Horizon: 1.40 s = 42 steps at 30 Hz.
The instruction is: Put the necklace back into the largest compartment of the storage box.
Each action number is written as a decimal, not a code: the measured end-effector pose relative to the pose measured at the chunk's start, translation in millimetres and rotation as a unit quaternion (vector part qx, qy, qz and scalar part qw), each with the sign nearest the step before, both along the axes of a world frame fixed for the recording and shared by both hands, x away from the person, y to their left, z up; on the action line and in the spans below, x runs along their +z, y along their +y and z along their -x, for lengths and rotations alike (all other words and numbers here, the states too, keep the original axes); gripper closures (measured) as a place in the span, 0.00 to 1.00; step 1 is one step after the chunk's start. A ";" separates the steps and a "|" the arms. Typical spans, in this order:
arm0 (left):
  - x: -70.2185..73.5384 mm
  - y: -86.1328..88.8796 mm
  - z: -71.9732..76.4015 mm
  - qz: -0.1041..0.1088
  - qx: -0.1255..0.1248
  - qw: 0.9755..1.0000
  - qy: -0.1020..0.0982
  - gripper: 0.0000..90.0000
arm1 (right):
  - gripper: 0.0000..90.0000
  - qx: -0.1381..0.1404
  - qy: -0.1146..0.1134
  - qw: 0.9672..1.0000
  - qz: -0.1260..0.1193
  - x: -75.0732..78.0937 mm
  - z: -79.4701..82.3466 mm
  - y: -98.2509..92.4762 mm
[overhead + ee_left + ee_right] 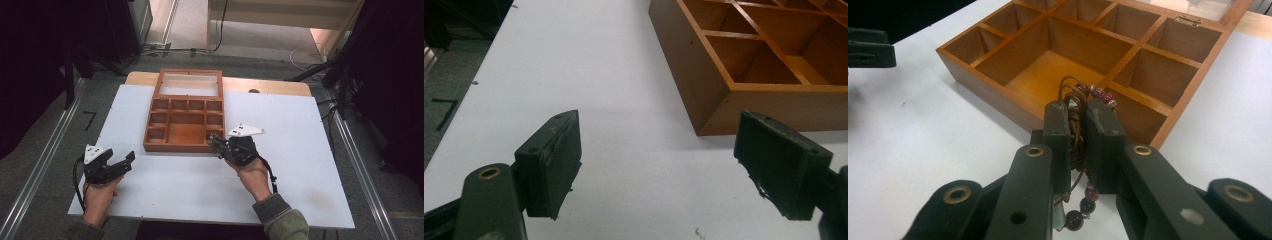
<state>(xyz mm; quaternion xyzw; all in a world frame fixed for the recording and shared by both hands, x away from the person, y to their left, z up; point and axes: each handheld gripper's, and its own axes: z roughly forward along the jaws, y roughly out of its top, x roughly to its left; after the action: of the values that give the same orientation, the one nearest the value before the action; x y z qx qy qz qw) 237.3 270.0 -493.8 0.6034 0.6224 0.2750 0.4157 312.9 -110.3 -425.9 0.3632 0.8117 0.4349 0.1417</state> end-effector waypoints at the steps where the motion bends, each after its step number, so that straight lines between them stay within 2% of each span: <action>1: 0.0 0.0 0.0 0.000 0.000 1.000 0.000 0.22 | 0.87 -0.001 0.000 1.000 -0.001 0.3 -0.6 1.1; 42: -0.2 0.7 -0.1 0.003 -0.004 1.000 -0.001 0.22 | 0.87 0.001 0.004 1.000 0.006 4.1 -39.9 50.5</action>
<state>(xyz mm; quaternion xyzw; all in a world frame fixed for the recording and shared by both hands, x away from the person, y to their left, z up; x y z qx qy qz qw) 237.3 270.7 -494.0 0.6040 0.6205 0.2724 0.4195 352.8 -59.8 -421.8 0.3636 0.8153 0.4282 0.1400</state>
